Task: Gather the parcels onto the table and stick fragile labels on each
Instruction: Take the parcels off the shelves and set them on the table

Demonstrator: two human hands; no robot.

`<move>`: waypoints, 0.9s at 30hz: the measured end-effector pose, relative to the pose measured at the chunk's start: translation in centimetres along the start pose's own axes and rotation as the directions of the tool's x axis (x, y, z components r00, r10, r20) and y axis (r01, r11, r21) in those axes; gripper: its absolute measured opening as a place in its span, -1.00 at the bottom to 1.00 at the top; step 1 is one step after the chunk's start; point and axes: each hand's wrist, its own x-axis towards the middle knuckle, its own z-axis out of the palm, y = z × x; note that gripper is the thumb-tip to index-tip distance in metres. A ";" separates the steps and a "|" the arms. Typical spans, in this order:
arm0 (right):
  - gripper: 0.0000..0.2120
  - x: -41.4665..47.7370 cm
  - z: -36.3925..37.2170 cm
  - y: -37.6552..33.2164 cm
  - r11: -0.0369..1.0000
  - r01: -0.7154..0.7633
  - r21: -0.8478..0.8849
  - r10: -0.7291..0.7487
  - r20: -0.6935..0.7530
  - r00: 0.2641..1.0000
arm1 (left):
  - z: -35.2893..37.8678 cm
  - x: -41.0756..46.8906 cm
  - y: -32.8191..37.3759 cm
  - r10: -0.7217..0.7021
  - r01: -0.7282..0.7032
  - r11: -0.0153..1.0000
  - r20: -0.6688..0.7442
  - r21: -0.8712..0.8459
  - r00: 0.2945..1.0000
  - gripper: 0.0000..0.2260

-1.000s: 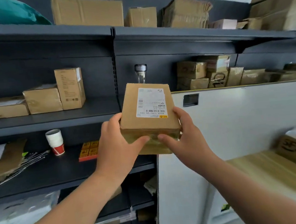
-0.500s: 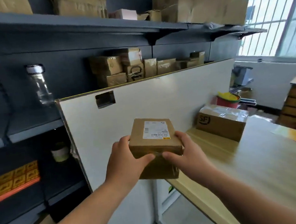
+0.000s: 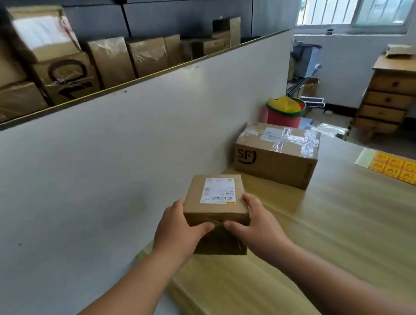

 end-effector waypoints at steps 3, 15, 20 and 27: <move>-0.21 4.1 0.0 2.1 0.999 -0.048 -0.012 0.048 -0.027 0.999 | 3.1 4.6 0.1 -0.020 0.019 0.999 0.042 0.038 0.999 -0.40; -0.12 16.5 -2.7 11.3 0.958 -0.097 -0.271 0.143 0.154 0.978 | 14.5 13.4 -1.6 -0.159 0.160 0.987 0.210 0.013 0.965 -0.57; -0.30 20.0 -4.3 13.9 0.867 -0.170 -0.469 0.169 -0.044 0.985 | 17.3 16.0 -0.4 -0.182 0.222 0.973 0.391 -0.061 0.902 -0.36; -0.38 21.3 -5.7 13.9 0.798 -0.237 -0.555 0.126 -0.230 0.965 | 16.3 17.0 1.9 -0.025 -0.022 0.995 0.464 0.097 0.886 -0.36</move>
